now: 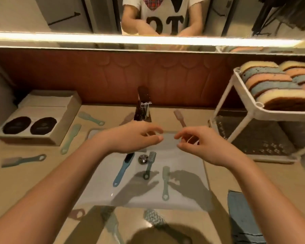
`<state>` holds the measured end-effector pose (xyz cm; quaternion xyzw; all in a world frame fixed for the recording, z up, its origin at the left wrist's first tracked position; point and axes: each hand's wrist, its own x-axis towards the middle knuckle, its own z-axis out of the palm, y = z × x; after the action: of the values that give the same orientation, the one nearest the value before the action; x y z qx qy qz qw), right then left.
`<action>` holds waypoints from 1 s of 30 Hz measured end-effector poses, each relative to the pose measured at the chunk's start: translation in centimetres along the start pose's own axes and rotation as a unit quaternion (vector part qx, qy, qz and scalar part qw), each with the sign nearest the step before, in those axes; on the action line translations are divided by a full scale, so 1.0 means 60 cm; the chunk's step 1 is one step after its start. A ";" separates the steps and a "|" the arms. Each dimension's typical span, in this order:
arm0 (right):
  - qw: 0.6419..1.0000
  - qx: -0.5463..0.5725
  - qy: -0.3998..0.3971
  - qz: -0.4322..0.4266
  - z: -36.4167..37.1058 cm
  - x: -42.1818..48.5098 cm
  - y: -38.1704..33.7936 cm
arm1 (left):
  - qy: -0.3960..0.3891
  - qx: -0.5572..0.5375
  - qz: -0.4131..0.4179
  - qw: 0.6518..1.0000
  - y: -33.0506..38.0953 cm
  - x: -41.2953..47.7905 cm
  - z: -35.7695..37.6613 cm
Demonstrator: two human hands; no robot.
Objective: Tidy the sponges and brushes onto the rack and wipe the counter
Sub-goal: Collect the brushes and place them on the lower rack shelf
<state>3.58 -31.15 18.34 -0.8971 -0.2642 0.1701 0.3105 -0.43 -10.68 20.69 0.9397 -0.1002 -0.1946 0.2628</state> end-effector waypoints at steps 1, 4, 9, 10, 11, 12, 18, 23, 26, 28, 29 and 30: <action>1.000 0.015 -0.019 0.002 0.019 0.006 -0.007 | -0.005 -0.005 -0.018 1.000 -0.021 -0.012 0.004; 0.997 0.037 -0.064 0.000 0.098 0.020 -0.024 | -0.013 -0.020 -0.066 0.997 -0.086 -0.062 0.027; 0.990 0.032 -0.135 0.035 0.227 0.018 -0.027 | -0.006 -0.092 -0.154 0.984 -0.197 -0.149 0.100; 0.988 0.015 -0.143 0.046 0.244 0.013 -0.020 | -0.003 -0.102 -0.167 0.981 -0.210 -0.159 0.116; 0.986 -0.006 -0.155 0.058 0.265 0.009 -0.014 | -0.001 -0.114 -0.179 0.977 -0.226 -0.172 0.136; 0.983 -0.025 -0.167 0.070 0.283 0.004 -0.008 | -0.002 -0.121 -0.190 0.974 -0.237 -0.182 0.154; 0.961 -0.147 -0.200 0.126 0.335 -0.029 0.021 | -0.036 -0.056 -0.201 0.977 -0.259 -0.185 0.246; 0.950 -0.192 -0.191 0.154 0.354 -0.044 0.046 | -0.088 0.062 -0.195 0.975 -0.274 -0.170 0.295; 0.947 -0.181 -0.205 0.168 0.356 -0.050 0.054 | -0.073 0.078 -0.173 0.979 -0.287 -0.170 0.314; 0.942 -0.207 -0.210 0.163 0.358 -0.052 0.059 | -0.049 0.103 -0.146 0.983 -0.290 -0.171 0.326; 0.941 -0.217 -0.207 0.159 0.358 -0.052 0.060 | -0.036 0.107 -0.134 0.984 -0.291 -0.171 0.331; 0.942 -0.219 -0.202 0.154 0.357 -0.052 0.061 | -0.025 0.106 -0.126 0.986 -0.291 -0.170 0.335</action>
<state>-7.63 -25.39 0.36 -0.9197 -0.2102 0.3313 0.0169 -16.54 -2.18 -1.20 0.9622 -0.0073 -0.2378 0.1326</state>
